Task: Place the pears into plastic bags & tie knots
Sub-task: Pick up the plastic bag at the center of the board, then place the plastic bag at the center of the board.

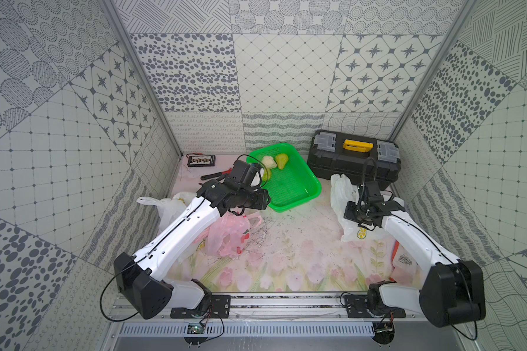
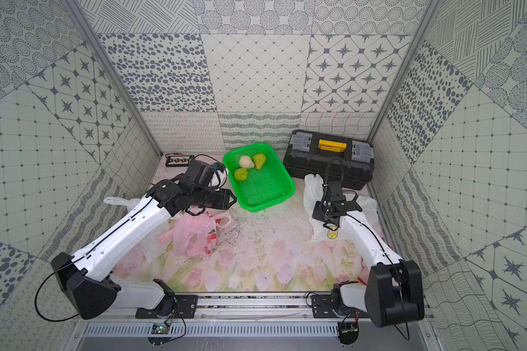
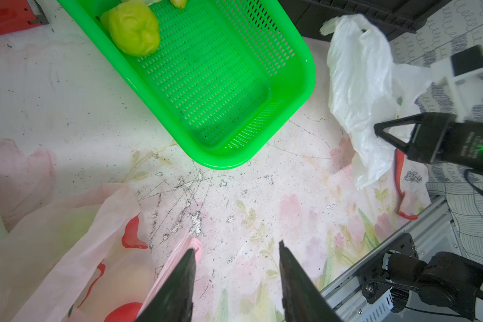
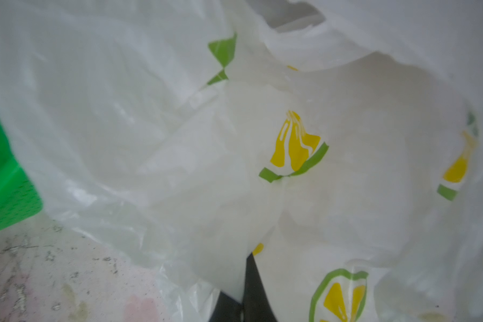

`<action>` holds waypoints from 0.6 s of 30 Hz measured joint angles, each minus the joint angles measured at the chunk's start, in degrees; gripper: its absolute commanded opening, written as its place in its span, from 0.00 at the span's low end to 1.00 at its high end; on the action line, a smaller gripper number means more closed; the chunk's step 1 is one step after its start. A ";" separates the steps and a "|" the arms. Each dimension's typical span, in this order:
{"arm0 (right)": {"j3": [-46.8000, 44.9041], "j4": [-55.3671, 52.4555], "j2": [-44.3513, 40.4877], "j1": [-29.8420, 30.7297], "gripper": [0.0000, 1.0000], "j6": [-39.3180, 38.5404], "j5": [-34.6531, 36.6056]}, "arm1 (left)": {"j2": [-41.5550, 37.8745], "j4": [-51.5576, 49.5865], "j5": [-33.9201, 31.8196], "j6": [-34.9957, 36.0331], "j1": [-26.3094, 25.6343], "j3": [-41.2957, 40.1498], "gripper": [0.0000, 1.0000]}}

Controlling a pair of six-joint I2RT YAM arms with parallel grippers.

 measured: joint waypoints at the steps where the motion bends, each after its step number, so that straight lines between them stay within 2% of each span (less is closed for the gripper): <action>1: 0.83 -1.03 -1.90 0.79 0.00 0.00 -0.63 | -0.48 0.20 -0.46 0.37 -0.02 -0.46 0.53; 4: 5.22 -3.63 -6.21 7.48 0.00 0.57 -1.07 | -2.19 0.98 -1.51 1.38 0.11 -2.01 0.53; 8: 12.39 -3.56 -5.99 23.43 0.06 4.02 0.46 | -3.32 2.10 -1.49 1.55 1.18 -2.69 0.52; 12: 15.06 0.81 1.55 35.91 0.28 9.64 2.16 | -3.96 2.62 -1.09 1.07 1.79 -3.10 0.52; 15: 15.85 4.46 10.67 40.13 0.47 11.61 1.07 | -4.33 2.60 -0.94 0.33 2.32 -3.39 0.54; 18: 15.89 6.32 16.41 41.55 0.56 11.76 -3.26 | -4.83 2.56 -0.87 -0.74 3.06 -3.89 0.56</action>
